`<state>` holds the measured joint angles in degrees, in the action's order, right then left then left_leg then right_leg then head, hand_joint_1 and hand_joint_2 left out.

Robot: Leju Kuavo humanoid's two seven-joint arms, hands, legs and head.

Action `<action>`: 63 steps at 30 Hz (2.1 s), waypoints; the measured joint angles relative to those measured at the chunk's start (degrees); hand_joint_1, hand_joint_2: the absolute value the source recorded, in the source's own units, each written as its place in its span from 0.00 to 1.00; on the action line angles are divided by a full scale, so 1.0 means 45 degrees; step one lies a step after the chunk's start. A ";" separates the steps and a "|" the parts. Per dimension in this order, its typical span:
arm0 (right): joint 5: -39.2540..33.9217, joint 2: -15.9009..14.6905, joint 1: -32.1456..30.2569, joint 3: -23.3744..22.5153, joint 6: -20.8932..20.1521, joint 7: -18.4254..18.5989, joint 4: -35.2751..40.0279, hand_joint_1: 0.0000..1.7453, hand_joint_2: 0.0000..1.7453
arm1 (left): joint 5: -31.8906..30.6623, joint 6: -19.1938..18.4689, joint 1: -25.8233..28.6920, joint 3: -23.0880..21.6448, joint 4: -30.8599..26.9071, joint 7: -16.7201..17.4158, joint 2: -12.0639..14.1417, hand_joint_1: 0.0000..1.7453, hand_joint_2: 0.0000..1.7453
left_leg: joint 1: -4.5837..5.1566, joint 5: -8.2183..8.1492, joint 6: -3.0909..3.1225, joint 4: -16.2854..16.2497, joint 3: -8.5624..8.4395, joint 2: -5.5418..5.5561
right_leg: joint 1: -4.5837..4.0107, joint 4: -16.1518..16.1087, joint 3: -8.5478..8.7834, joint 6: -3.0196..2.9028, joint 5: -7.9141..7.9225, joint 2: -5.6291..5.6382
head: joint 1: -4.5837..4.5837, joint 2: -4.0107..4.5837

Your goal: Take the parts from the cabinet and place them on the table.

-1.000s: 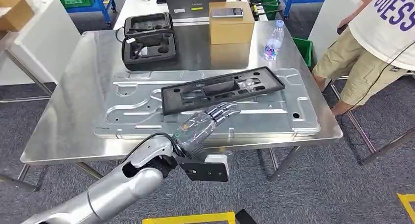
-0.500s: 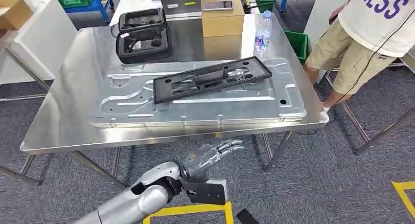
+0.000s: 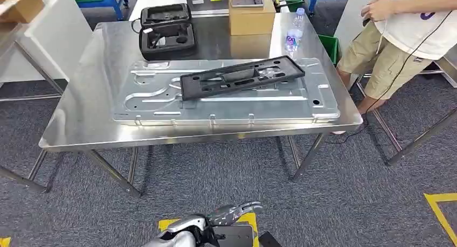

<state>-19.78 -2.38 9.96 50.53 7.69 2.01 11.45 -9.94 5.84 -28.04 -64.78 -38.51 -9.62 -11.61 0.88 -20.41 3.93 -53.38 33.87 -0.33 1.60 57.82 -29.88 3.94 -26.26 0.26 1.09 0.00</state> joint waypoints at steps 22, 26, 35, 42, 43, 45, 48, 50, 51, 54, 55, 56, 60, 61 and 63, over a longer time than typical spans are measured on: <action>-0.0029 0.0025 -0.0065 0.0000 0.0000 0.0044 0.0000 0.00 0.00 | 0.1865 -0.0184 0.1296 0.0830 0.3841 0.2194 0.0301 0.00 0.00 | -0.0025 -0.0957 -0.0061 0.0471 -0.1615 0.0035 | -0.0021 -0.0605 -0.1543 -0.0194 0.1148 -0.0075 | -0.0048 0.0000; -0.0034 0.0019 -0.0074 0.0000 0.0000 0.0049 -0.0005 0.00 0.00 | 0.2253 -0.0126 0.1589 0.1083 0.4166 0.2341 0.0476 0.00 0.00 | 0.0039 -0.0416 0.0154 0.0434 -0.0926 0.0033 | -0.0062 0.3006 -0.2428 -0.0155 -0.1455 -0.0068 | 0.0043 0.0000; -0.0101 0.0019 -0.0081 0.0000 0.0000 -0.0029 -0.0005 0.00 0.00 | 0.3035 0.0170 0.2228 0.1647 0.4608 0.2564 0.1074 0.00 0.00 | 0.0018 0.0599 -0.0308 -0.0066 0.0411 0.0018 | -0.0241 -0.0846 0.0826 -0.0420 -0.0593 -0.0006 | -0.0005 -0.0005; -0.0136 0.0019 -0.0137 0.0000 0.0000 -0.0063 0.0000 0.00 0.00 | 0.3147 0.0272 0.2556 0.1962 0.4798 0.2743 0.1466 0.00 0.00 | -0.0274 -0.2520 -0.0897 -0.4373 0.1455 0.0064 | -0.0144 -0.0899 -0.0379 -0.0759 0.0496 -0.0153 | -0.0049 0.0000; -0.0141 0.0019 -0.0137 0.0000 0.0000 -0.0073 0.0000 0.00 0.00 | 0.3114 0.0330 0.2585 0.1986 0.4817 0.2909 0.1515 0.00 0.00 | -0.0322 -0.2169 -0.0928 -0.4399 0.1212 0.0064 | -0.0139 -0.0895 -0.0593 -0.0735 0.0655 -0.0159 | -0.0049 0.0000; -0.0141 0.0024 -0.0147 0.0000 0.0000 -0.0083 0.0000 0.00 0.00 | 0.2963 0.0403 0.2669 0.1996 0.4880 0.3172 0.1646 0.00 0.00 | -0.0384 -0.1296 -0.0964 -0.3244 0.0162 0.0064 | -0.0105 -0.0893 -0.0982 -0.0654 0.0941 -0.0161 | -0.0049 0.0000; -0.0155 0.0019 -0.0193 0.0000 0.0000 -0.0112 0.0000 0.00 0.00 | 0.2705 0.0413 0.2768 0.1991 0.4905 0.3521 0.1880 0.00 0.00 | -0.0287 -0.1923 -0.0740 0.0753 -0.2580 0.0129 | -0.0116 -0.0872 -0.1268 -0.0404 0.1361 -0.0146 | -0.0044 0.0000; -0.0194 0.0024 -0.0195 0.0000 0.0000 -0.0126 0.0000 0.00 0.00 | 0.2701 0.0403 0.2905 0.1991 0.4944 0.3579 0.2025 0.00 0.00 | -0.0204 -0.1807 -0.0616 0.0539 -0.2323 0.0132 | -0.0066 -0.0985 -0.1271 -0.0258 0.1645 -0.0168 | -0.0039 0.0000; -0.0253 0.0024 -0.0231 0.0000 0.0000 -0.0136 -0.0005 0.00 0.00 | 0.2700 0.0403 0.3015 0.1991 0.4978 0.3614 0.2074 0.00 0.00 | -0.0179 -0.1696 -0.0504 0.0521 -0.2186 0.0122 | -0.0064 -0.1037 -0.1278 -0.0158 0.1776 -0.0155 | -0.0029 0.0000; -0.0408 0.0034 -0.0370 0.0000 0.0000 -0.0151 -0.0005 0.00 0.00 | 0.2681 0.0374 0.3181 0.1987 0.5021 0.3604 0.2162 0.00 0.00 | -0.0193 -0.1160 -0.0070 0.0548 -0.1704 0.0069 | -0.0012 0.0282 -0.1851 -0.0174 -0.0007 -0.0120 | -0.0015 0.0000; -0.0437 0.0034 -0.0402 -0.0005 0.0000 -0.0151 -0.0005 0.00 0.00 | 0.2681 0.0355 0.3208 0.1987 0.5022 0.3599 0.2166 0.00 0.00 | -0.0146 -0.1000 -0.0033 0.0548 -0.1516 0.0071 | -0.0033 0.1337 -0.2096 -0.0180 -0.0917 -0.0119 | 0.0010 0.0000; -0.0533 0.0034 -0.0408 -0.0010 0.0000 -0.0151 -0.0005 0.00 0.00 | 0.2681 0.0350 0.3239 0.1987 0.5026 0.3599 0.2166 0.00 0.00 | -0.0106 -0.0858 -0.0022 0.0540 -0.1338 0.0068 | -0.0070 0.2353 -0.2291 -0.0175 -0.1490 -0.0116 | 0.0015 0.0000; -0.0777 0.0058 -0.0492 -0.0141 0.0000 -0.0126 -0.0005 0.00 0.00 | 0.2618 0.0282 0.3293 0.1982 0.5090 0.3599 0.2176 0.00 0.00 | 0.0022 -0.0330 -0.0028 0.0393 -0.0566 0.0001 | -0.0093 0.2815 -0.1373 -0.0246 -0.0386 -0.0118 | 0.0024 0.0000; -0.0792 0.0058 -0.0485 -0.0156 0.0000 -0.0126 -0.0005 0.00 0.00 | 0.2613 0.0277 0.3304 0.1982 0.5094 0.3599 0.2176 0.00 0.00 | 0.0025 -0.0221 -0.0066 0.0286 -0.0334 0.0002 | -0.0095 0.1733 -0.0551 -0.0291 -0.0074 -0.0123 | 0.0024 0.0000; -0.0792 0.0058 -0.0425 -0.0170 0.0000 -0.0131 0.0000 0.00 0.00 | 0.2613 0.0277 0.3324 0.1982 0.5094 0.3594 0.2171 0.00 0.00 | 0.0111 -0.0119 -0.0153 -0.0003 0.0015 -0.0039 | -0.0220 -0.0494 0.0954 -0.0315 -0.0485 -0.0236 | 0.0039 0.0000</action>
<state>-23.34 -2.12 8.05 49.77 7.69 1.42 11.45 1.81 7.08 -13.09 -55.87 -15.58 6.56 -1.84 1.38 -20.94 3.25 -53.39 33.94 -0.50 0.61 55.60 -25.59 2.52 -28.45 -0.80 1.27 0.00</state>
